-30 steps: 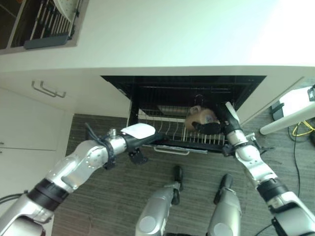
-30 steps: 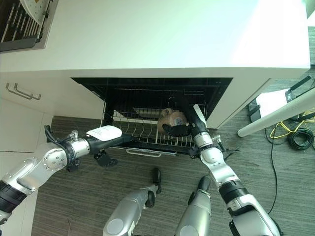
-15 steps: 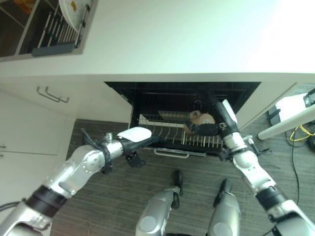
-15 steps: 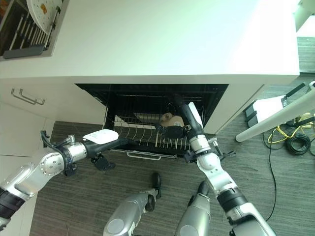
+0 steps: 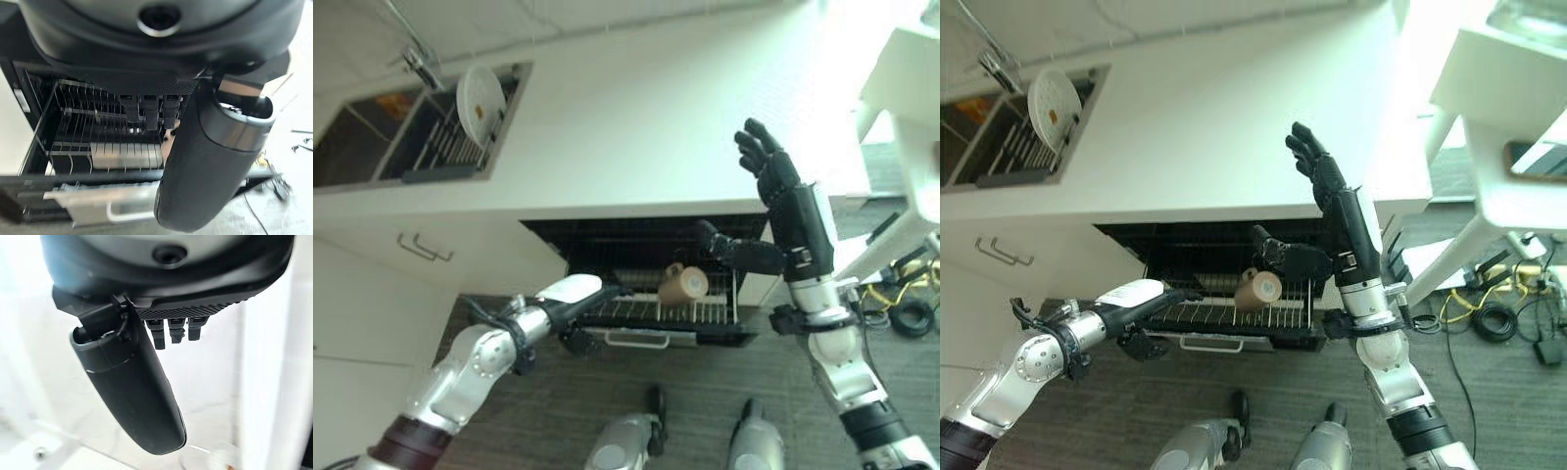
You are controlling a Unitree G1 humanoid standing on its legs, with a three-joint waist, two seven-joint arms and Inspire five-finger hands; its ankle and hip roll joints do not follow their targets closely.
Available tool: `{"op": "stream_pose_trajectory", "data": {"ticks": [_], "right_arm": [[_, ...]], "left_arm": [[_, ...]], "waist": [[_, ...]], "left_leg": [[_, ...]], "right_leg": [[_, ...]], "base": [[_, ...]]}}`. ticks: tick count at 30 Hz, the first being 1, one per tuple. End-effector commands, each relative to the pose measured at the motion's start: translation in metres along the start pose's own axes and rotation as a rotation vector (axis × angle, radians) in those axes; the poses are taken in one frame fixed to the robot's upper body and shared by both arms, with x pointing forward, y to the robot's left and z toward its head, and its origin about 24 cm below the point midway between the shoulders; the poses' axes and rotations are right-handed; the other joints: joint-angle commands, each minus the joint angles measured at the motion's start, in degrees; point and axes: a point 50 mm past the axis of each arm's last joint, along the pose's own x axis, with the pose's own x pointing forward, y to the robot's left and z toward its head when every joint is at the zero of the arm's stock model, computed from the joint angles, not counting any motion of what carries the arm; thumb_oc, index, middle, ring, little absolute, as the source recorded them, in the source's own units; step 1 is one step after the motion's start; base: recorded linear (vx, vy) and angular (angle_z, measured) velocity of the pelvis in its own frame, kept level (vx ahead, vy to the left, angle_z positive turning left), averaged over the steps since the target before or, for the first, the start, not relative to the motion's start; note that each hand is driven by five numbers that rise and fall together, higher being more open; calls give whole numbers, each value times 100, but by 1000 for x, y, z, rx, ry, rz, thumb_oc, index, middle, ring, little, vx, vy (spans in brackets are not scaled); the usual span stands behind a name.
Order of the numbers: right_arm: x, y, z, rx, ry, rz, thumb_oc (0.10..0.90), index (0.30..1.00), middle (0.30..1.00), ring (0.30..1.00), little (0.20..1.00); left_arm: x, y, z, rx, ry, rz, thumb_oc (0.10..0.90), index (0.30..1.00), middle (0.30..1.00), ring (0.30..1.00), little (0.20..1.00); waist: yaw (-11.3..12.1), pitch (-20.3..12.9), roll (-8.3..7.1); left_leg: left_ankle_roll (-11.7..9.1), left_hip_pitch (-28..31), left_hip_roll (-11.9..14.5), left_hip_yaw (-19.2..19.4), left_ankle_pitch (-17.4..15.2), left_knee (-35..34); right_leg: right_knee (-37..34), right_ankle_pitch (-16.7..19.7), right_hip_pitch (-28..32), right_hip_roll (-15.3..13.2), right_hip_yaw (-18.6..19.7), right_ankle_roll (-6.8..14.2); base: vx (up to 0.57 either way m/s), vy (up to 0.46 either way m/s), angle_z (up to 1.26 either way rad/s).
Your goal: Place the dishes in the dishwasher.
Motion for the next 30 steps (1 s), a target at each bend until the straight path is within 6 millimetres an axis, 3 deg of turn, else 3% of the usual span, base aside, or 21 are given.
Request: {"op": "stream_pose_trajectory", "data": {"ticks": [1, 6, 8, 10, 12, 13, 14, 16, 18, 20, 21, 23, 26, 28, 30], "right_arm": [[7, -3, 23, 106, -164, -36, 800, 900, 900, 900, 900], [-5, -18, 25, 85, -141, -74, 800, 900, 900, 900, 900], [-15, -39, 26, 39, -109, -137, 800, 900, 900, 900, 900], [-18, -46, 27, 26, -93, -170, 800, 900, 900, 900, 900], [-18, -53, 24, 36, -69, -208, 800, 900, 900, 900, 900], [-17, -55, 22, 79, -62, -237, 800, 900, 900, 900, 900], [-17, -55, 22, 104, -59, -252, 800, 900, 900, 900, 900], [-22, -58, 20, 116, -56, -326, 800, 900, 900, 900, 900], [-32, -64, 19, 145, -46, -404, 800, 900, 900, 900, 900], [-41, -68, 18, 155, -42, -450, 800, 900, 900, 900, 900], [-45, -69, 19, 127, -36, -452, 800, 900, 900, 900, 900], [-51, -76, 17, 129, -29, -481, 800, 900, 900, 900, 900], [-55, -83, 18, 132, -40, -503, 800, 900, 900, 900, 900], [-57, -83, 20, 130, -49, -507, 800, 900, 900, 900, 900], [-55, -81, 19, 140, -51, -508, 800, 900, 900, 900, 900]], "left_arm": [[-7, 31, -5, -79, 2, 304, 800, 900, 900, 900, 900], [-27, 24, -28, -292, 68, 545, 800, 900, 900, 900, 900], [-47, 11, -47, -451, 144, 688, 800, 900, 900, 900, 900], [-53, 4, -54, -497, 177, 718, 800, 900, 900, 900, 900], [-63, -5, -66, -579, 209, 763, 800, 900, 900, 900, 900], [-64, -10, -69, -667, 184, 764, 800, 900, 900, 900, 900], [-63, -12, -68, -725, 162, 764, 800, 900, 900, 900, 900], [-55, -17, -61, -862, 25, 651, 800, 900, 900, 900, 900], [-47, -20, -49, -889, -64, 550, 800, 900, 900, 900, 900], [-45, -21, -37, -907, -136, 483, 800, 900, 900, 900, 900], [-44, -21, -32, -911, -156, 484, 800, 900, 900, 900, 900], [-44, -18, -30, -902, -155, 523, 800, 900, 900, 900, 900], [-44, -15, -31, -883, -158, 567, 800, 900, 900, 900, 900], [-43, -10, -29, -862, -149, 604, 800, 900, 900, 900, 900], [-45, -6, -33, -856, -125, 642, 800, 900, 900, 900, 900]], "waist": [[171, -575, -257], [235, -646, -385], [275, -626, -483], [323, -576, -542], [424, -468, -663], [394, -422, -693], [361, -415, -684], [207, -440, -604], [136, -444, -623], [78, -421, -665], [41, -405, -715], [-24, -425, -751], [-104, -502, -701], [-87, -532, -575], [6, -606, -529]], "left_leg": [[-120, -13, 439, -123, -1291, 791], [-158, 17, 548, -318, -1211, 791], [-236, 57, 573, -370, -1042, 791], [-303, 114, 576, -448, -818, 791], [-284, 224, 400, -735, -535, 791], [-251, 340, 404, -649, -538, 791], [-219, 366, 387, -628, -674, 791], [47, 405, 155, -664, -1313, 791], [166, 418, -37, -761, -1501, 791], [304, 478, -251, -841, -1693, 791], [351, 512, -357, -788, -1798, 791], [450, 519, -414, -632, -1881, 791], [549, 399, -364, -492, -1821, 791], [700, 310, -287, -420, -1805, 791], [795, 183, -276, -378, -1690, 791]], "right_leg": [[-56, -391, 150, -359, -24, 467], [-56, -524, 256, -66, 23, 283], [-56, -593, 326, 122, 32, 130], [-56, -600, 366, 153, 75, 99], [-56, -542, 328, 74, 271, 53], [-56, -527, 323, 11, 347, 47], [-56, -494, 301, -18, 379, 69], [-56, -392, 252, -80, 630, 223], [-56, -241, 145, -87, 753, 344], [-56, 143, -196, -240, 837, 489], [-56, 447, -484, -374, 788, 582], [-56, 698, -773, -352, 623, 635], [-56, 666, -592, -36, 491, 524], [-56, 613, -41, 213, 276, 396], [-56, 339, 308, 286, 125, 245]], "base": [[4, -227, -5], [6, -203, -2], [-12, -182, 7], [-29, -49, 11], [-192, 132, -1], [-291, 310, -10], [-265, 437, -3], [-240, 517, 30], [-167, 307, -2], [-185, 245, -25], [-219, 232, -41], [-247, 167, -72], [-221, 65, -108], [-237, 8, -56], [-189, -132, -63]]}}
